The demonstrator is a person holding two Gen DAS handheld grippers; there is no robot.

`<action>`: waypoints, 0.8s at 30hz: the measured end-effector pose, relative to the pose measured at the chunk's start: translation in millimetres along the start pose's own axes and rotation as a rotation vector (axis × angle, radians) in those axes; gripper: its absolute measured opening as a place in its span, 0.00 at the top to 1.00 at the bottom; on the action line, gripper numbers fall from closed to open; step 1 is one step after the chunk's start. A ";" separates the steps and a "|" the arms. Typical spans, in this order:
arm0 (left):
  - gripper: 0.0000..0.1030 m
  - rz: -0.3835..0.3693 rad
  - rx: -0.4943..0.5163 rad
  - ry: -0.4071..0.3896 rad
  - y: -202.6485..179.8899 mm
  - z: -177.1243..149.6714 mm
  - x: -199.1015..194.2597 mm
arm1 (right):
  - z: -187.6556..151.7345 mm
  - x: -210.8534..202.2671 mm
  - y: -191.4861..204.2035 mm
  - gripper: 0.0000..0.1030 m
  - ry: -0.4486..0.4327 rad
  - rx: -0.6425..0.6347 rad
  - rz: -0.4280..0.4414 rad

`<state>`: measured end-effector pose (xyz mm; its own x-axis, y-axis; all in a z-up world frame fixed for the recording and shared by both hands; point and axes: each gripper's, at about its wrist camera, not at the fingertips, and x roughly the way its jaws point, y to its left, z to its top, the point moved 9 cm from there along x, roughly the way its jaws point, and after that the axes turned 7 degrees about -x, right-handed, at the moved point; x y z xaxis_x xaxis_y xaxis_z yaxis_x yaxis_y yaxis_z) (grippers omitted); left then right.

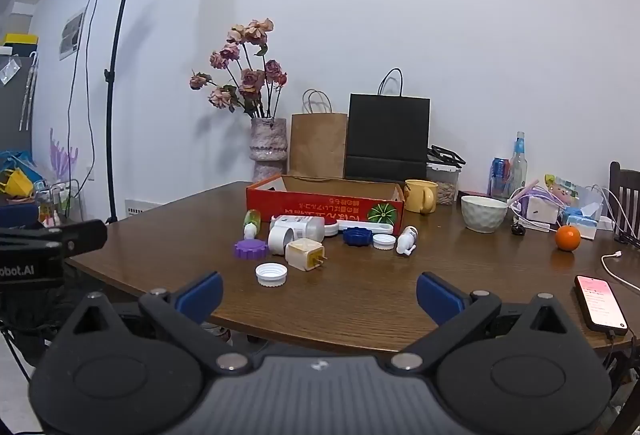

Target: Organize rigid objects

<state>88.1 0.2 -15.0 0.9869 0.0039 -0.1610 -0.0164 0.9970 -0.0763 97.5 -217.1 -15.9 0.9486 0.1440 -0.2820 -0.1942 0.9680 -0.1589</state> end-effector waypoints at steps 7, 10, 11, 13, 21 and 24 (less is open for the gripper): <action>0.00 -0.003 0.005 0.001 -1.3 -1.7 -3.6 | 1.6 -0.5 0.1 0.00 0.004 0.008 -0.006; 0.00 -0.004 -0.004 0.009 4.2 6.4 -3.4 | -0.8 -2.7 -2.9 0.00 -0.002 0.013 0.001; 0.00 -0.004 -0.004 0.010 4.9 7.1 -3.5 | -0.2 -2.6 -2.7 0.00 -0.002 0.014 0.001; 0.00 -0.003 0.001 0.004 3.0 2.5 -0.7 | 1.5 -2.2 -2.1 0.00 -0.003 0.016 -0.001; 0.00 0.000 0.003 -0.002 0.2 0.7 -0.3 | -2.3 0.3 -6.1 0.00 -0.005 0.053 0.017; 0.00 -0.002 0.004 -0.003 -0.6 0.6 -1.0 | -2.3 0.6 -8.1 0.00 -0.008 0.057 0.013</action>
<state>87.2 -0.3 -14.2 0.9874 0.0024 -0.1584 -0.0141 0.9973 -0.0726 99.1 -225.3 -16.9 0.9479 0.1583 -0.2766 -0.1925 0.9761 -0.1009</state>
